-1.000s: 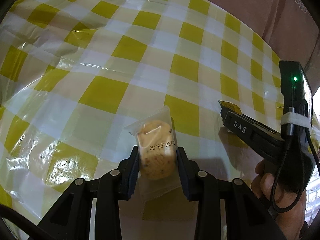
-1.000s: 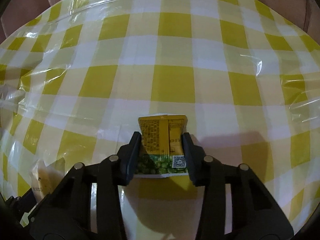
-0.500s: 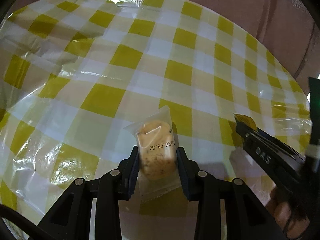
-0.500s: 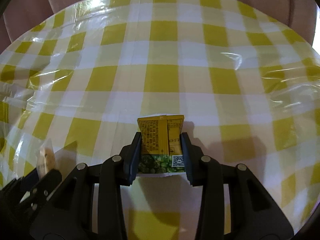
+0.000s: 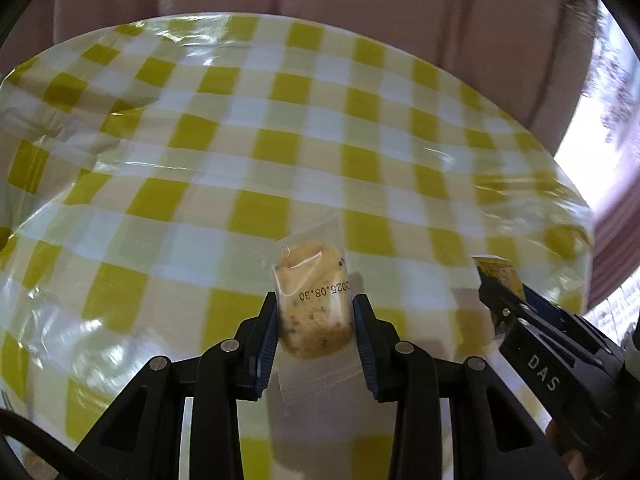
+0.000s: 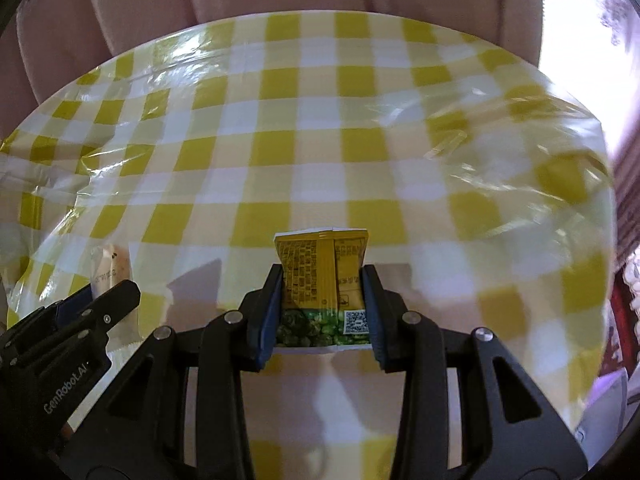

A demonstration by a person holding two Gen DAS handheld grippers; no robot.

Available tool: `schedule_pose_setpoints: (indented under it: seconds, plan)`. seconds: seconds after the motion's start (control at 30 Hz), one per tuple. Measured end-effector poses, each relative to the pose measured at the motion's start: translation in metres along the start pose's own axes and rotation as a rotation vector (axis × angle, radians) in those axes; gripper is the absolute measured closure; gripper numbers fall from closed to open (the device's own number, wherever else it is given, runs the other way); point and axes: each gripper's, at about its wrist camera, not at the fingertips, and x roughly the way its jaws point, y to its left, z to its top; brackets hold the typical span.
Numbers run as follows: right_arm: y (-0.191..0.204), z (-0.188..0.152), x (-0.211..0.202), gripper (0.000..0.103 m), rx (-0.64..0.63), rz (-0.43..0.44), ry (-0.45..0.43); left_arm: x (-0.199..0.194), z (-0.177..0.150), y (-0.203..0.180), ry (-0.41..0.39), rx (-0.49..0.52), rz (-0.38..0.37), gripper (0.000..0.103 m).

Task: Organize snacks
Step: 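Carry the cracker packet and pea snack into the white box and release both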

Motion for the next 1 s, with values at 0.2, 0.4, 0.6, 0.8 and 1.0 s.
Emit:
schedule_pose_setpoints:
  seconds: [0.2, 0.4, 0.6, 0.8, 1.0]
  plan:
    - [-0.049, -0.027, -0.04, 0.061, 0.051, -0.042, -0.009, -0.029, -0.023, -0.049, -0.006, 0.06, -0.089, 0.066]
    - [-0.115, -0.063, -0.087, 0.061, 0.121, -0.117, -0.014, -0.051, -0.057, -0.114, 0.028, 0.163, -0.199, 0.066]
    - [-0.187, -0.11, -0.133, 0.061, 0.184, -0.239, 0.003, -0.069, -0.11, -0.193, 0.113, 0.29, -0.356, 0.066]
    - [-0.252, -0.159, -0.169, 0.061, 0.267, -0.358, 0.047, -0.073, -0.161, -0.256, 0.212, 0.398, -0.452, 0.066]
    - [-0.296, -0.196, -0.19, 0.061, 0.333, -0.429, 0.082, -0.066, -0.188, -0.294, 0.298, 0.442, -0.504, 0.065]
